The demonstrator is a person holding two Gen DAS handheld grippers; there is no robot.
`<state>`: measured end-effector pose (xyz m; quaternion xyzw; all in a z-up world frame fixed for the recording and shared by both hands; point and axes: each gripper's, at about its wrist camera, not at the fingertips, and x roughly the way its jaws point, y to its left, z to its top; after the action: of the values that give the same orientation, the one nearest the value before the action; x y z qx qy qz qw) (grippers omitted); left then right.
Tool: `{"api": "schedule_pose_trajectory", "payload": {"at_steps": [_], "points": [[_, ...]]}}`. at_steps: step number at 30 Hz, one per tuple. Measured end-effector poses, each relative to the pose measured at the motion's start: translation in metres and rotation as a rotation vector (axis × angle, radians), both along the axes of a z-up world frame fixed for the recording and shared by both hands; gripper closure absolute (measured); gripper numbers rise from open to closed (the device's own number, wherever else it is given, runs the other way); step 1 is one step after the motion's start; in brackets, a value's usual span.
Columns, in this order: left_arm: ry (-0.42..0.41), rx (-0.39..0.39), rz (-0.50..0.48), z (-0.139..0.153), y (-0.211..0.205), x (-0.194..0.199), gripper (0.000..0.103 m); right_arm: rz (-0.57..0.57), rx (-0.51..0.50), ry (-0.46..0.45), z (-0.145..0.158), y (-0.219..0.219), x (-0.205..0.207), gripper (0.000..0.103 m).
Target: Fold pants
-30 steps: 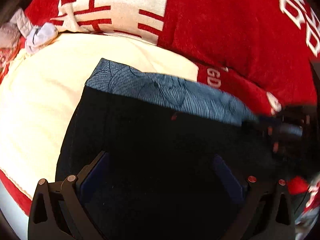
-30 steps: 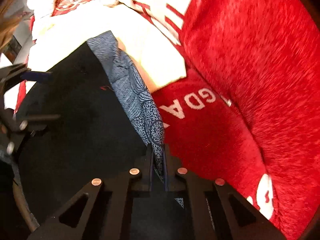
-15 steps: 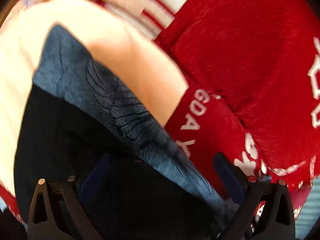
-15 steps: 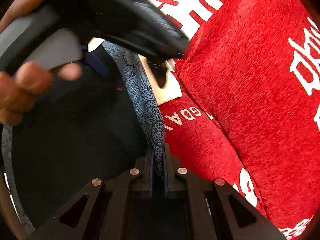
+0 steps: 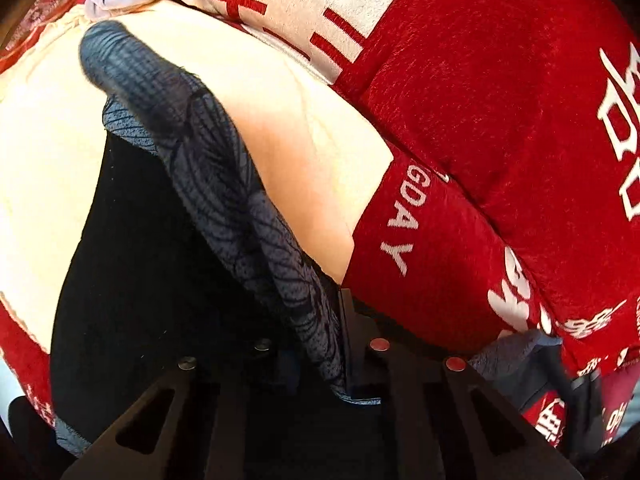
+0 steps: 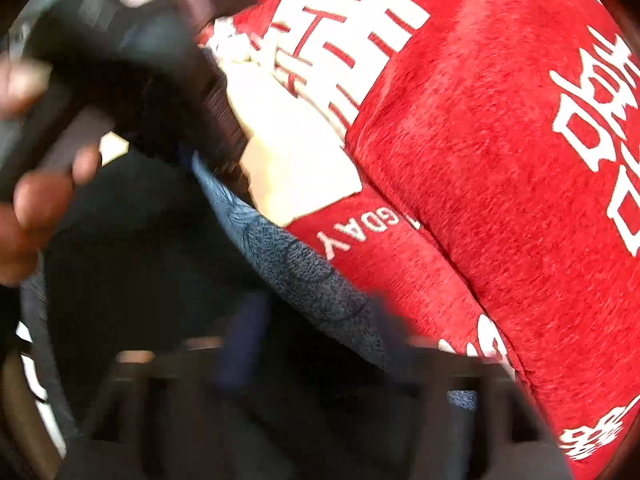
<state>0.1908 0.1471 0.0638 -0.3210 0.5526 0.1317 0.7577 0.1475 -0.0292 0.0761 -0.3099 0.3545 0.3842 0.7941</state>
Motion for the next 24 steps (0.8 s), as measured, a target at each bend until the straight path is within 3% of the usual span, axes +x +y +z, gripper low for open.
{"api": "schedule_pose_trajectory", "payload": {"at_steps": [4, 8, 10, 11, 12, 14, 17, 24], "points": [[0.006, 0.007, -0.006, -0.003, -0.002, -0.005, 0.087, 0.03, -0.027, 0.123, 0.001, -0.003, 0.026, 0.013], [0.008, -0.004, -0.018, -0.003, -0.002, -0.011, 0.087, 0.056, -0.233, 0.18, -0.035, 0.011, 0.039, 0.013], [0.001, -0.01, -0.033, -0.001, -0.001, -0.017, 0.087, 0.079, -0.271, 0.226, -0.046, 0.012, 0.037, 0.024], [-0.006, -0.015, -0.04, 0.001, 0.0, -0.02, 0.087, 0.075, -0.278, 0.198, -0.043, 0.009, 0.035, 0.056], [-0.018, -0.028, -0.044, 0.004, 0.001, -0.024, 0.087, 0.051, -0.287, 0.159, -0.038, 0.008, 0.033, 0.08], [-0.049, -0.044, -0.042, 0.014, 0.001, -0.034, 0.087, 0.018, -0.211, 0.162, -0.014, -0.005, 0.027, 0.082], [-0.123, -0.069, -0.033, 0.037, 0.0, -0.056, 0.087, -0.009, -0.147, 0.09, 0.014, -0.019, -0.002, 0.083], [-0.173, -0.078, -0.067, 0.042, -0.018, -0.128, 0.087, -0.076, -0.182, -0.154, 0.023, -0.017, -0.098, 0.084]]}}
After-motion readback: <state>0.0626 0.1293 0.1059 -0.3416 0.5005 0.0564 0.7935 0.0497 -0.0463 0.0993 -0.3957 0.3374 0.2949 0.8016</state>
